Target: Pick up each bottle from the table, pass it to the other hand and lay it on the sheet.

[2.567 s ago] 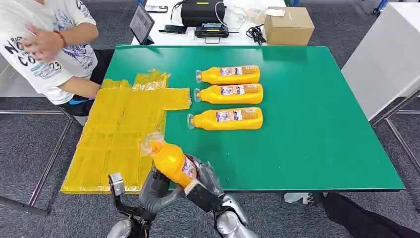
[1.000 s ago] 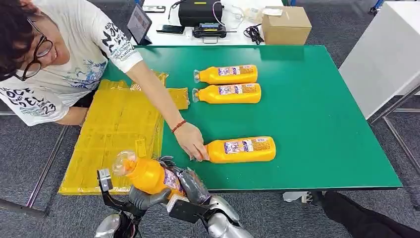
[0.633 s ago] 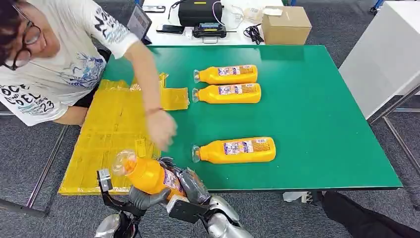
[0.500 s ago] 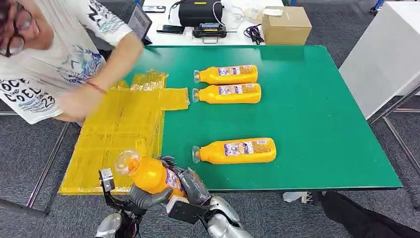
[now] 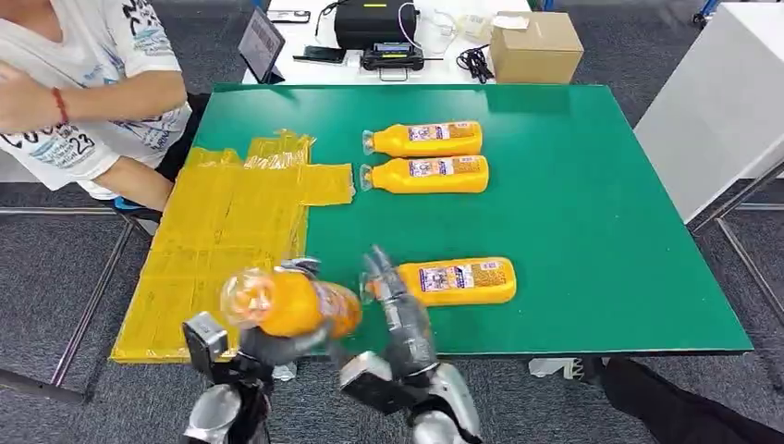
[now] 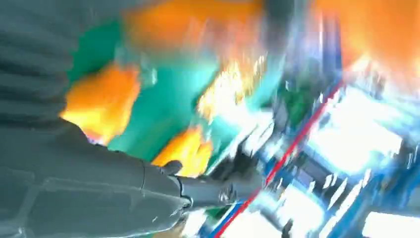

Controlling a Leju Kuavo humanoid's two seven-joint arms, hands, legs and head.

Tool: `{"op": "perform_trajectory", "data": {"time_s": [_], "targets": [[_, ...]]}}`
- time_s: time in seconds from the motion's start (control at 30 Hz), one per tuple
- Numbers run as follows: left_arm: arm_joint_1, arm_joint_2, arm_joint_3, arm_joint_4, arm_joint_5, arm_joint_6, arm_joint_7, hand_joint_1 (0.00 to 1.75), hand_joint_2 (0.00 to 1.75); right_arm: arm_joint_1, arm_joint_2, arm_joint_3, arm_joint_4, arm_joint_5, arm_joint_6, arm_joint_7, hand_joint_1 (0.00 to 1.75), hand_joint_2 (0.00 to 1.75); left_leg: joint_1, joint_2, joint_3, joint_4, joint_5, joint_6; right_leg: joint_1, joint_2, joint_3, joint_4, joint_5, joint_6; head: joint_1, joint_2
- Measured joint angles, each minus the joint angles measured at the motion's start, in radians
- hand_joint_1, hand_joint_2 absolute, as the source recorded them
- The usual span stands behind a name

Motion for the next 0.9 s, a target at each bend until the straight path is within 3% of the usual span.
{"op": "perform_trajectory", "data": {"time_s": [0.47, 0.77, 0.9], "targets": [[0.002, -0.005, 0.042, -0.029, -0.027, 0.050, -0.014, 1.75, 1.75, 0.032, -0.021, -0.045, -0.110, -0.003, 0.000, -0.005, 0.00, 0.00, 0.001, -0.001, 0.000, 0.000, 0.000, -0.001, 0.000, 0.000, 0.000, 0.000, 0.000, 0.000, 0.001, 0.000], [-0.010, -0.013, 0.066, -0.029, -0.168, 0.258, -0.049, 1.75, 1.75, 0.048, -0.021, -0.048, -0.134, -0.024, -0.004, -0.014, 0.00, 0.00, 0.001, -0.001, 0.000, 0.000, 0.001, -0.001, 0.001, 0.000, 0.000, 0.000, 0.000, 0.000, 0.001, 0.000], [-0.067, -0.006, 0.073, -0.001, -0.499, 0.514, -0.039, 1.75, 1.75, 0.050, -0.018, -0.049, -0.168, -0.100, -0.015, -0.089, 0.00, 0.00, 0.001, -0.001, 0.000, 0.000, 0.001, 0.000, 0.000, 0.000, 0.001, 0.000, 0.000, 0.000, 0.001, 0.000]]}}
